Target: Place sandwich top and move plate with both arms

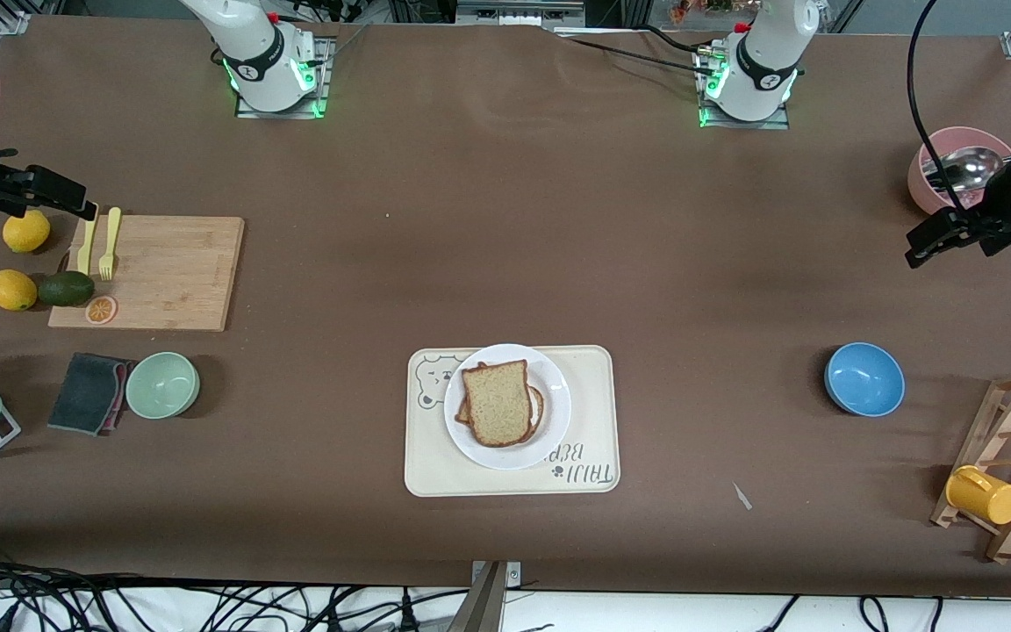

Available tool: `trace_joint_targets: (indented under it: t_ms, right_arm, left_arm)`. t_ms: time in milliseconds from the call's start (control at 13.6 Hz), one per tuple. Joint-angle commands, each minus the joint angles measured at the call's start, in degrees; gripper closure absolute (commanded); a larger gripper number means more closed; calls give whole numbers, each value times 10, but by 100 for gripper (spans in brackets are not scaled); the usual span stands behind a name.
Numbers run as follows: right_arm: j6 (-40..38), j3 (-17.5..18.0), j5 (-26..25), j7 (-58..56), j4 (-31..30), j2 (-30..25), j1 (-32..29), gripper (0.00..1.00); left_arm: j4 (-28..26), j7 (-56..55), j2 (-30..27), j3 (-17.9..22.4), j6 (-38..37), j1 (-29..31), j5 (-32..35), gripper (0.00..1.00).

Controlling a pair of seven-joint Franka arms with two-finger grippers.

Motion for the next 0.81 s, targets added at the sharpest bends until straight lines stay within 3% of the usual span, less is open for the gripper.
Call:
trace_joint_targets:
  t_ms: [0, 294, 441, 736]
  right_arm:
    - [-12, 2, 4, -11, 14, 0, -3, 0]
    - [-12, 2, 4, -11, 16, 1, -3, 0]
    - [-12, 2, 4, -11, 16, 1, -3, 0]
    - [-12, 3, 4, -11, 16, 1, -3, 0]
  left_arm:
    - [-22, 1, -26, -5, -3, 3, 10, 0]
    - [-23, 1, -20, 9, 0, -22, 10, 0]
    - [-22, 1, -21, 78, -1, -92, 10, 0]
    - [-20, 1, -23, 93, -2, -99, 5, 0]
